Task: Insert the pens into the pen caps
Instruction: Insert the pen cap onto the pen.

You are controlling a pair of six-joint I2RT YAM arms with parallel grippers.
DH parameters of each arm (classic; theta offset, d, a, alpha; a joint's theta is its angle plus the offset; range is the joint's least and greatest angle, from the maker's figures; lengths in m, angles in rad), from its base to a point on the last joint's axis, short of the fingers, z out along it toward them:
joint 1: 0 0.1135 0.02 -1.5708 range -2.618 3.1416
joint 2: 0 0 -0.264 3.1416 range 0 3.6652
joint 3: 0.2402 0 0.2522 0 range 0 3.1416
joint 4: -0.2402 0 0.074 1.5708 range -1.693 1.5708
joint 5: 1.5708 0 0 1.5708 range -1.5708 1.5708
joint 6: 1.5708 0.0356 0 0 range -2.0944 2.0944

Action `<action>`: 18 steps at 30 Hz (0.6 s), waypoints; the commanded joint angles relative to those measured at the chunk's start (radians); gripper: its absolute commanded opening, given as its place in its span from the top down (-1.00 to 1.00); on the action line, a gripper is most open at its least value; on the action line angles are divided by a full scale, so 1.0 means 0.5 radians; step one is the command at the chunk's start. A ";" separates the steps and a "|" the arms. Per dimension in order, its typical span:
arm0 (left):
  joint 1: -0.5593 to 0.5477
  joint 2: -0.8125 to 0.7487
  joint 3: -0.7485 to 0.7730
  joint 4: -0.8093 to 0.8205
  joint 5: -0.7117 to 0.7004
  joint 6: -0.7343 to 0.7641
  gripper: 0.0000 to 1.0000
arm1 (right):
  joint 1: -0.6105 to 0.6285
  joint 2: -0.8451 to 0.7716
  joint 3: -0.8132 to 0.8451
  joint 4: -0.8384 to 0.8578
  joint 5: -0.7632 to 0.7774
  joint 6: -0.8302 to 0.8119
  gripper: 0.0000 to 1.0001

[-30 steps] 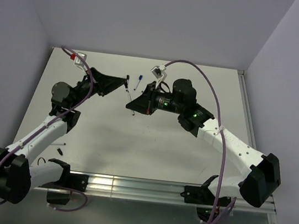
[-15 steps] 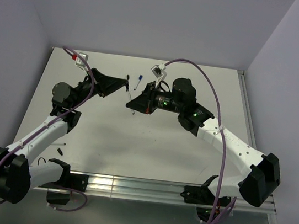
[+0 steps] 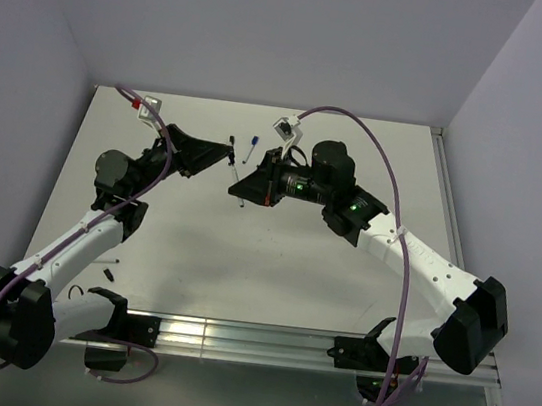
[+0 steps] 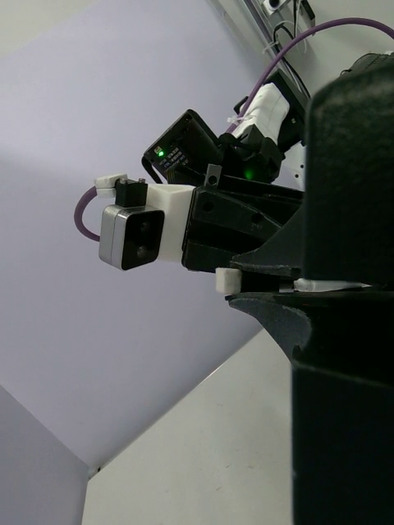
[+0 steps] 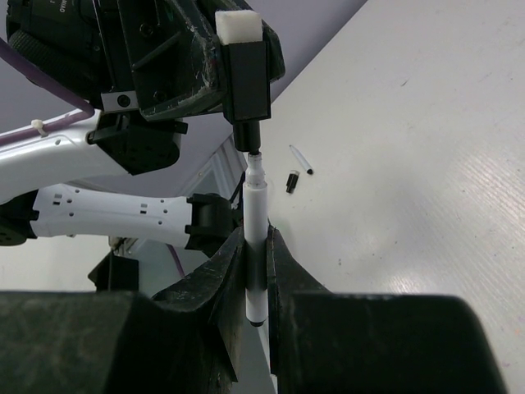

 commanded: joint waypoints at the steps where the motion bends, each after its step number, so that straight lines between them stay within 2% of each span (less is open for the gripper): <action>1: -0.023 -0.014 0.012 0.109 0.052 0.018 1.00 | 0.010 -0.012 0.119 0.016 0.050 -0.045 1.00; 18: -0.078 0.004 0.037 0.087 0.098 0.058 0.99 | -0.036 -0.080 0.134 -0.046 0.154 -0.097 1.00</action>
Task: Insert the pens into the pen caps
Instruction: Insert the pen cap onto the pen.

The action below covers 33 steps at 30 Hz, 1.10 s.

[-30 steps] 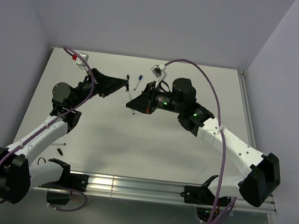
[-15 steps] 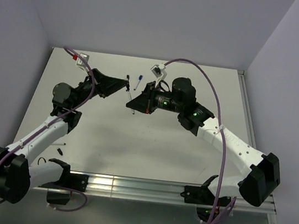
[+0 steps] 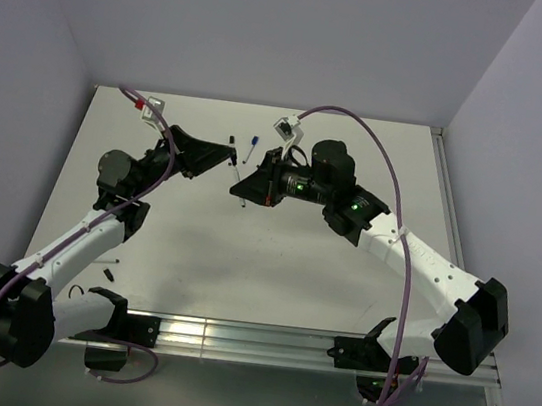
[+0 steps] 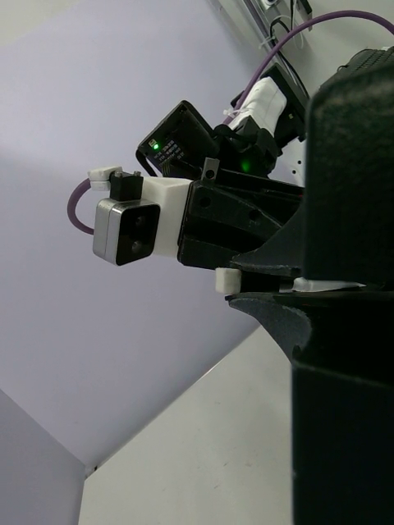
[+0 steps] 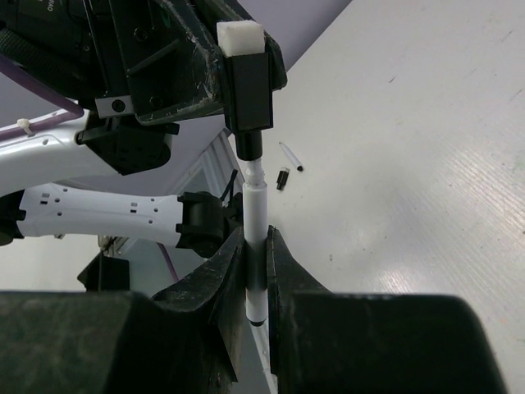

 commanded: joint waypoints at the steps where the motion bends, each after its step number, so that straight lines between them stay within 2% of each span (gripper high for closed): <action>1: -0.048 -0.010 0.037 0.099 0.102 0.020 1.00 | -0.033 -0.094 0.105 0.018 0.128 -0.052 1.00; 23: -0.168 0.021 0.067 0.074 0.164 0.091 0.99 | -0.064 -0.155 0.081 -0.010 0.269 -0.098 1.00; 33: -0.441 0.054 0.104 -0.097 0.158 0.303 1.00 | -0.101 -0.262 0.019 0.023 0.416 -0.147 1.00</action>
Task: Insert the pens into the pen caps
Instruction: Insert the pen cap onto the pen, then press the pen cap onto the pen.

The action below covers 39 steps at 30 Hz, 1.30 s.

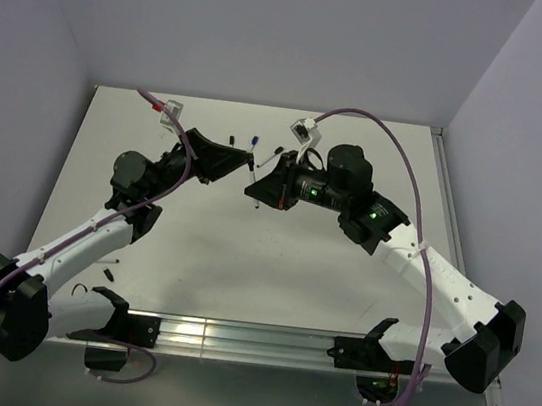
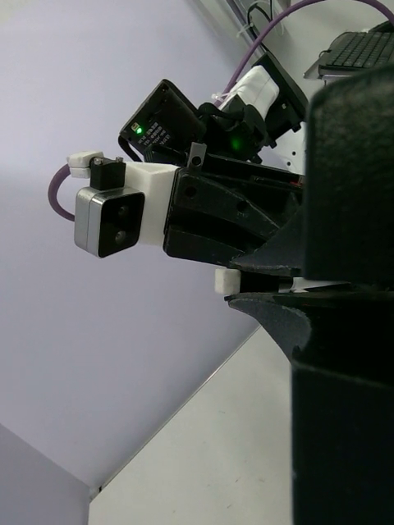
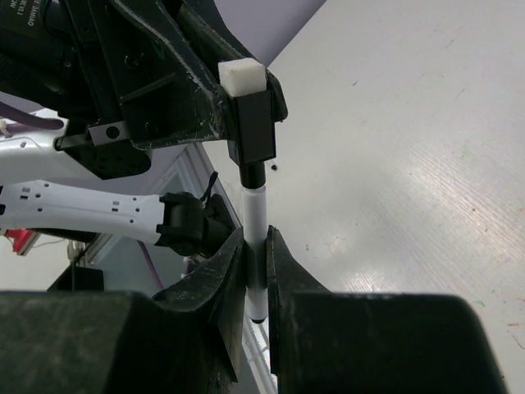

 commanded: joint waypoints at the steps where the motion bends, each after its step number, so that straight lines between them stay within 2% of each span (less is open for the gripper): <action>1: -0.177 0.003 0.037 -0.091 0.290 0.114 0.99 | -0.081 -0.078 0.013 0.271 0.270 -0.039 1.00; 10: -0.306 0.024 0.071 -0.205 0.290 0.267 0.99 | -0.115 -0.145 -0.036 0.292 0.421 -0.112 1.00; 18: -0.364 -0.019 0.031 -0.315 0.265 0.335 0.99 | -0.155 -0.148 -0.067 0.332 0.421 -0.121 1.00; 26: -0.453 -0.019 0.083 -0.567 0.195 0.510 0.99 | -0.170 -0.182 -0.073 0.326 0.467 -0.140 1.00; 39: -0.462 -0.114 -0.037 -0.739 0.142 0.584 0.99 | -0.197 -0.216 -0.070 0.311 0.528 -0.155 1.00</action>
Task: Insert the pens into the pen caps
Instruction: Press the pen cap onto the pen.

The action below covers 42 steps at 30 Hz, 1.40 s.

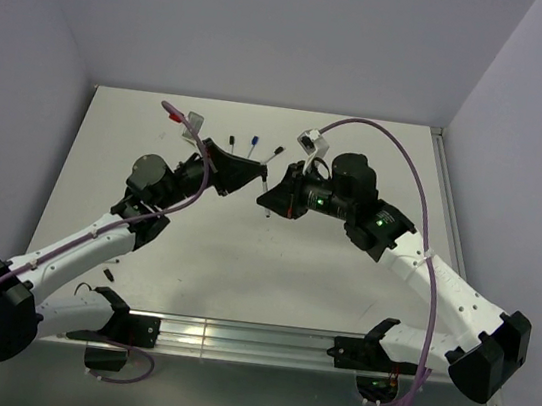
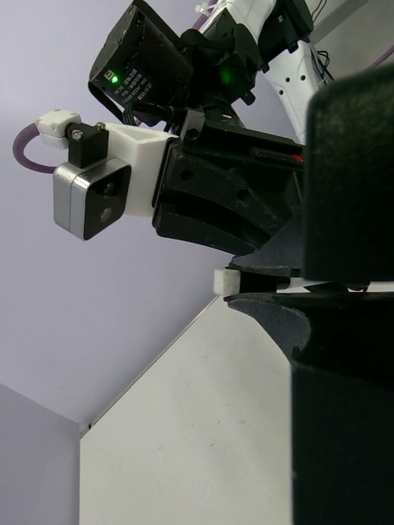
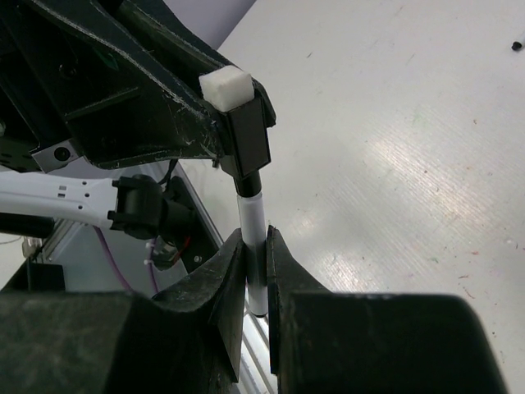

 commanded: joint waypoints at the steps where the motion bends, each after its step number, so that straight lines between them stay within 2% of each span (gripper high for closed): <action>1: -0.145 -0.066 -0.114 -0.282 0.496 0.032 0.99 | -0.126 -0.085 0.065 0.483 0.428 0.008 1.00; 22: -0.212 -0.201 -0.298 -0.322 0.440 0.029 0.99 | -0.248 -0.128 -0.037 0.710 0.109 0.152 1.00; 30: -0.237 -0.256 -0.353 -0.245 0.477 -0.026 0.99 | -0.331 -0.137 -0.144 0.995 -0.131 0.333 1.00; 39: -0.289 -0.265 -0.414 0.016 0.618 -0.152 0.99 | -0.417 -0.100 -0.254 1.400 -0.453 0.631 1.00; 42: -0.313 -0.278 -0.408 0.016 0.609 -0.155 0.99 | -0.436 -0.082 -0.248 1.422 -0.487 0.668 1.00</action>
